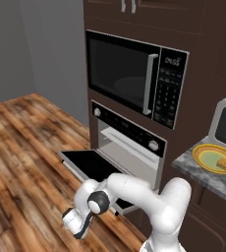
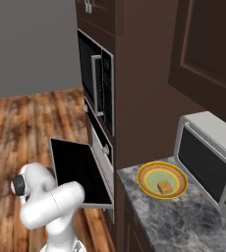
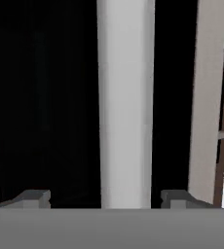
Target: Take the baked cake out of the oven and place it on the plate for cooling. Then close the oven door.
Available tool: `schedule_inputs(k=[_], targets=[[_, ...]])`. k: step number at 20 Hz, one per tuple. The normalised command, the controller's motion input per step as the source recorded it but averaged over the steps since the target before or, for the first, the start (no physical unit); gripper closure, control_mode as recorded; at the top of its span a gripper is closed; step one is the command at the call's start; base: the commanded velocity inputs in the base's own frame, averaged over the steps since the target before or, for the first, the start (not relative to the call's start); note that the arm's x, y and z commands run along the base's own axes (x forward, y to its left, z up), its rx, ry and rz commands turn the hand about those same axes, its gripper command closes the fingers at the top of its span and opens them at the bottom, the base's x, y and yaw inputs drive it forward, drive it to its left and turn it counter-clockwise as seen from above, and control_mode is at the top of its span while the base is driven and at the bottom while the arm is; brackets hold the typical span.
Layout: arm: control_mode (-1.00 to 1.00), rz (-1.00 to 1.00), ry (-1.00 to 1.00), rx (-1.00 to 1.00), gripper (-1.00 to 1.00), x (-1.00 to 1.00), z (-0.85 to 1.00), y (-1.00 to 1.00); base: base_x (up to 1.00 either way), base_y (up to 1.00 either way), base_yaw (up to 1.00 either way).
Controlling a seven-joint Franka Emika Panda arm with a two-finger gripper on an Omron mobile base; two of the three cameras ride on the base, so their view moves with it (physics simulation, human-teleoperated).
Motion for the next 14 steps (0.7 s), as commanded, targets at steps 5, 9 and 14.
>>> schedule_inputs(k=[5, 9, 14], targets=[[-1.00, -0.01, -0.18, 0.00, -1.00, 0.28, 0.84, -0.46, 0.00, 0.00, 0.00], [-1.00, 0.00, -0.14, 0.00, -1.00, 0.16, 0.95, -0.84, 0.00, 0.00, 0.00], [-1.00, 0.01, -0.01, 0.03, -1.00, 0.07, 0.97, -1.00, 0.00, 0.00, 0.00]])
